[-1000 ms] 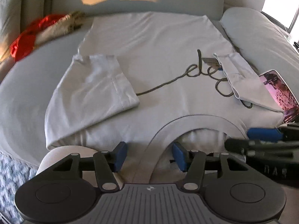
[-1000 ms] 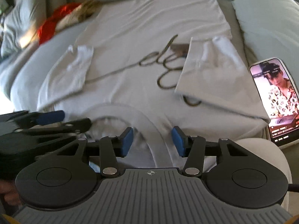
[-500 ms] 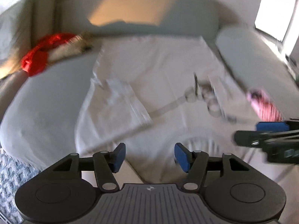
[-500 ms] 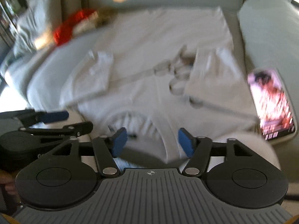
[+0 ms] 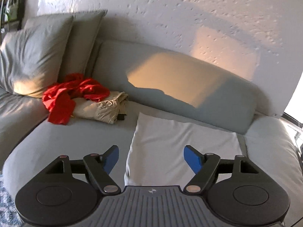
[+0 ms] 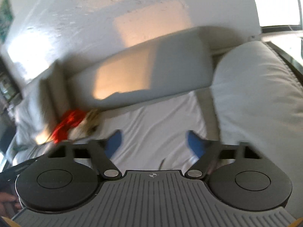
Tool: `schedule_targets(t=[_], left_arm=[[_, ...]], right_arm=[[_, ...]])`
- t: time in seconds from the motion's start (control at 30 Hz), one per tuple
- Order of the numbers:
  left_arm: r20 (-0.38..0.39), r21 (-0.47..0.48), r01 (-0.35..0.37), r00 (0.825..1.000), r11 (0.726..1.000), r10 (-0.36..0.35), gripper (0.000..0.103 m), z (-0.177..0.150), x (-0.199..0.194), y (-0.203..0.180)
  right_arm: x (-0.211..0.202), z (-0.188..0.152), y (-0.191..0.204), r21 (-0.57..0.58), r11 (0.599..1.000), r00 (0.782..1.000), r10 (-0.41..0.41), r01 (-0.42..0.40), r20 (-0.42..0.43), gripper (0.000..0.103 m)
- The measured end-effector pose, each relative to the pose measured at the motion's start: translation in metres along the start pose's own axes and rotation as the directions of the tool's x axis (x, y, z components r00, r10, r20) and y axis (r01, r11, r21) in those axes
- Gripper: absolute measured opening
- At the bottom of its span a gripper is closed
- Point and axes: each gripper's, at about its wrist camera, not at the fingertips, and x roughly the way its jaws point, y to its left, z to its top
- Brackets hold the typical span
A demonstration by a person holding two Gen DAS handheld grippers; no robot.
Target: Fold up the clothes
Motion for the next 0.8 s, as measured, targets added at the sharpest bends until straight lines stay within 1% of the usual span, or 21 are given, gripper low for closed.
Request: schedule_targets(t=[0.03, 0.1, 0.13, 0.17, 0.2, 0.23, 0.3, 0.37, 0.5, 0.53, 0.57, 0.6, 0.63, 0.67, 0.7, 0.8], left_arm=[[-0.02, -0.002, 0.004, 1.0, 1.0, -0.004, 0.072, 0.008, 0.02, 0.004], [-0.061, -0.009, -0.003, 0.998, 1.0, 0.002, 0.071, 0.018, 0.067, 0.013], [-0.077, -0.012, -0.013, 0.997, 1.0, 0.012, 0.071, 0.021, 0.091, 0.017], [-0.084, -0.007, -0.034, 0.996, 0.999, 0.034, 0.071, 0.022, 0.115, 0.021], [-0.087, 0.006, -0.061, 0.994, 0.998, 0.061, 0.071, 0.021, 0.139, 0.024], [-0.09, 0.02, -0.078, 0.993, 0.997, 0.079, 0.07, 0.021, 0.161, 0.027], [-0.099, 0.048, -0.083, 0.991, 0.995, 0.088, 0.07, 0.022, 0.197, 0.033], [-0.104, 0.062, -0.07, 0.992, 0.996, 0.076, 0.07, 0.026, 0.229, 0.038], [-0.104, 0.051, -0.027, 0.994, 0.998, 0.032, 0.069, 0.038, 0.279, 0.046], [-0.105, 0.042, -0.016, 0.994, 0.999, 0.021, 0.066, 0.041, 0.29, 0.048], [-0.109, 0.035, -0.006, 0.994, 0.999, 0.01, 0.065, 0.044, 0.302, 0.05], [-0.115, 0.029, 0.002, 0.993, 1.0, 0.001, 0.063, 0.046, 0.313, 0.051], [-0.123, 0.027, 0.013, 0.992, 1.0, -0.009, 0.057, 0.048, 0.322, 0.052], [-0.132, 0.027, 0.028, 0.991, 0.999, -0.024, 0.054, 0.05, 0.33, 0.051], [-0.14, 0.031, 0.042, 0.989, 0.999, -0.037, 0.05, 0.051, 0.337, 0.051], [-0.12, 0.093, 0.068, 0.991, 0.993, -0.057, 0.049, 0.051, 0.35, 0.042]], right_arm=[[0.015, 0.01, -0.004, 0.007, 1.0, 1.0, -0.018, 0.018, -0.019, 0.054], [0.05, 0.028, -0.013, 0.019, 0.999, 0.997, -0.043, 0.044, -0.064, 0.054], [0.07, 0.035, -0.018, 0.028, 0.998, 0.995, -0.047, 0.05, -0.085, 0.055], [0.093, 0.042, -0.024, 0.034, 0.998, 0.992, -0.046, 0.05, -0.116, 0.062], [0.118, 0.046, -0.031, 0.047, 0.998, 0.988, -0.045, 0.052, -0.144, 0.072], [0.141, 0.047, -0.04, 0.07, 0.996, 0.986, -0.051, 0.062, -0.157, 0.075], [0.187, 0.049, -0.056, 0.114, 0.99, 0.981, -0.061, 0.083, -0.183, 0.074], [0.231, 0.05, -0.073, 0.156, 0.982, 0.976, -0.07, 0.103, -0.206, 0.073], [0.292, 0.05, -0.099, 0.157, 0.978, 0.978, -0.111, 0.139, -0.179, 0.067], [0.304, 0.052, -0.106, 0.175, 0.976, 0.98, -0.099, 0.129, -0.173, 0.064], [0.316, 0.054, -0.114, 0.192, 0.974, 0.982, -0.087, 0.119, -0.167, 0.063], [0.327, 0.056, -0.121, 0.208, 0.972, 0.984, -0.078, 0.11, -0.16, 0.062], [0.336, 0.059, -0.126, 0.219, 0.97, 0.986, -0.073, 0.106, -0.153, 0.061], [0.346, 0.061, -0.131, 0.227, 0.968, 0.987, -0.072, 0.104, -0.145, 0.06], [0.356, 0.065, -0.136, 0.224, 0.969, 0.987, -0.077, 0.106, -0.138, 0.06], [0.377, 0.072, -0.149, 0.215, 0.972, 0.99, -0.066, 0.092, -0.128, 0.058]])
